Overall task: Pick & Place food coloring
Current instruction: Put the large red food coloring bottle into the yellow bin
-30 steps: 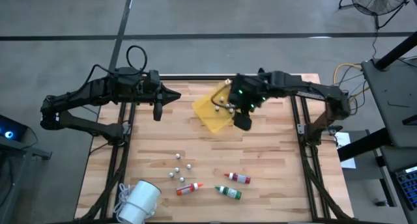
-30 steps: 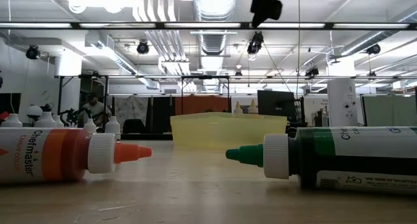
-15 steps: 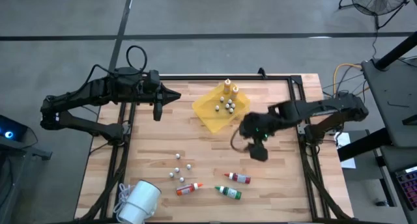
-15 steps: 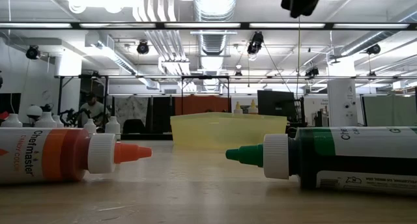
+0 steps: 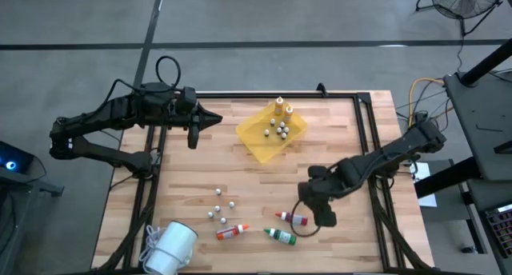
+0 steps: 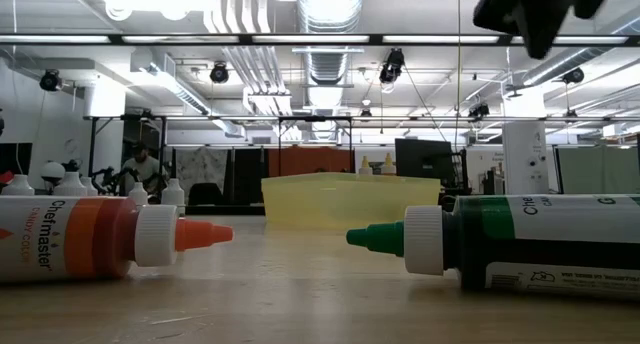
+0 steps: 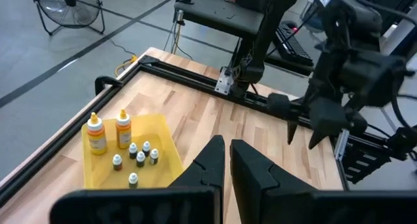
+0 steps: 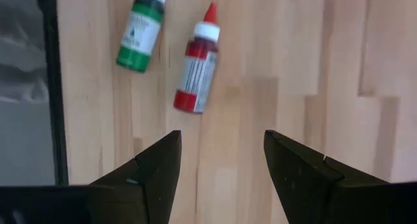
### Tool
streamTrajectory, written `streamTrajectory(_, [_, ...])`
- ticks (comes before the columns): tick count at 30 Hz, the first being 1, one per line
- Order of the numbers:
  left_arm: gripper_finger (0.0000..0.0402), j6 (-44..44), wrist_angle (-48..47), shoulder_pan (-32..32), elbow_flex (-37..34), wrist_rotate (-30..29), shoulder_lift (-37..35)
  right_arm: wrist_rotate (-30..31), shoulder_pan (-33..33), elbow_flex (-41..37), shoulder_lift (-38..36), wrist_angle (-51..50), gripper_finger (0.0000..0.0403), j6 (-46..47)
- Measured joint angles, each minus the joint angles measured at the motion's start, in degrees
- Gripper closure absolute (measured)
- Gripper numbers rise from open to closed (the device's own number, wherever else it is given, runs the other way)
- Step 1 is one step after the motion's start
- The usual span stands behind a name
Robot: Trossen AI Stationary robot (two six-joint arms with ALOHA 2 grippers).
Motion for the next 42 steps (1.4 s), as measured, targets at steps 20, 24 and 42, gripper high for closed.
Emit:
streamTrajectory(20, [0.0401, 1.1, -0.2, 0.0, 0.0, 2.9, 0.0, -2.0, 5.5, 3.3, 11.0, 4.1, 0.0193, 13.4])
streamTrajectory(24, [0.0401, 1.0, -0.4, -0.8, 0.0, 3.6, 0.0, -1.9, 5.6, 3.3, 13.7, 4.3, 0.0193, 11.9])
streamTrajectory(42, [0.0401, 3.3, 1.6, -4.4, -3.8, 3.1, -0.3, 1.6, 5.5, 1.7, 19.6, 8.8, 0.0193, 12.9])
